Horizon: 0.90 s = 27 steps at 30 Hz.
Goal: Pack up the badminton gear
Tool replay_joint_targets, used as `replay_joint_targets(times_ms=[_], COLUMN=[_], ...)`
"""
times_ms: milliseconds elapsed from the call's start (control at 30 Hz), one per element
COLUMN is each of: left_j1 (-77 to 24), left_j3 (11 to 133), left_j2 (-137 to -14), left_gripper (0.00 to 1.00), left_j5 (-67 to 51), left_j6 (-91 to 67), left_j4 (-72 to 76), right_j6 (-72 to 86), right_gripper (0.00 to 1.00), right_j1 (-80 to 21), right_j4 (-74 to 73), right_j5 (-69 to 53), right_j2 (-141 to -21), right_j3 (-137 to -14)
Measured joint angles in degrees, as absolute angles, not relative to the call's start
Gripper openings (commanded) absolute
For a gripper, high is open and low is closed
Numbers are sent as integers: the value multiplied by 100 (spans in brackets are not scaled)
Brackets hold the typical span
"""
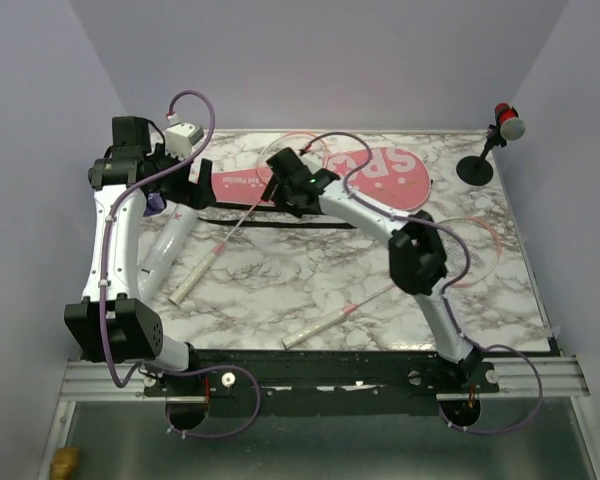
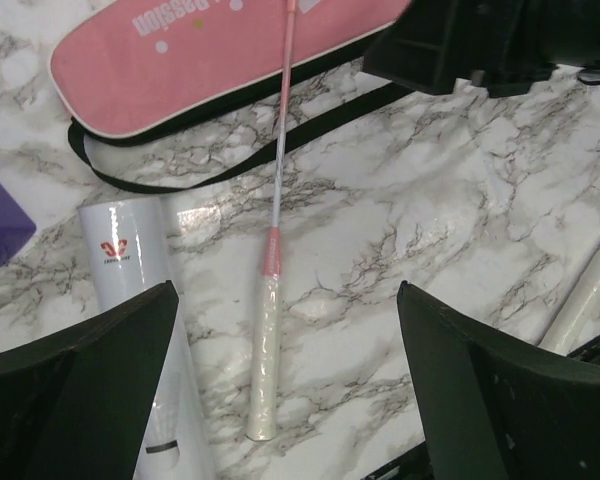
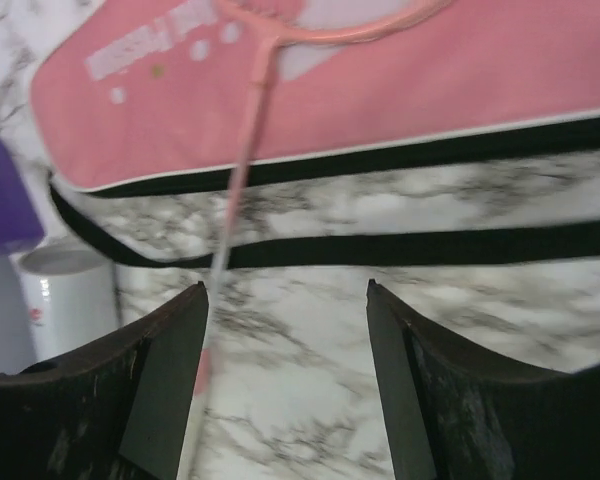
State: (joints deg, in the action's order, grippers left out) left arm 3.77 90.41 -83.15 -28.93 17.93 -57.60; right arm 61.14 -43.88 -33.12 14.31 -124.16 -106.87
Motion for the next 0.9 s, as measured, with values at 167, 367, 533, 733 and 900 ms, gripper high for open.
replay_joint_targets(times_ms=[167, 367, 533, 733, 900], left_j1=[823, 976, 1100, 1168, 1288], left_j3=[8888, 8639, 8490, 8366, 8350], left_j2=[-8348, -8346, -8208, -7979, -7961], left_gripper=[99, 99, 99, 99, 99], left_j5=[-3114, -3297, -3411, -3529, -3629], left_j6=[1883, 1988, 2003, 2036, 2053], left_j4=[-5933, -6010, -6001, -5990, -5988], right_j6=[6097, 6178, 6208, 6235, 6202], right_gripper=[72, 72, 72, 68, 52], right_j1=[-4825, -5081, -5085, -5122, -5221], right_j4=[-3699, -3922, -3942, -3903, -3813], right_j5=[1450, 1479, 1535, 1625, 1658], right_j2=[-14129, -14595, -14772, -14993, -15308], right_j3=[-13028, -13120, -13579, -13771, -14160])
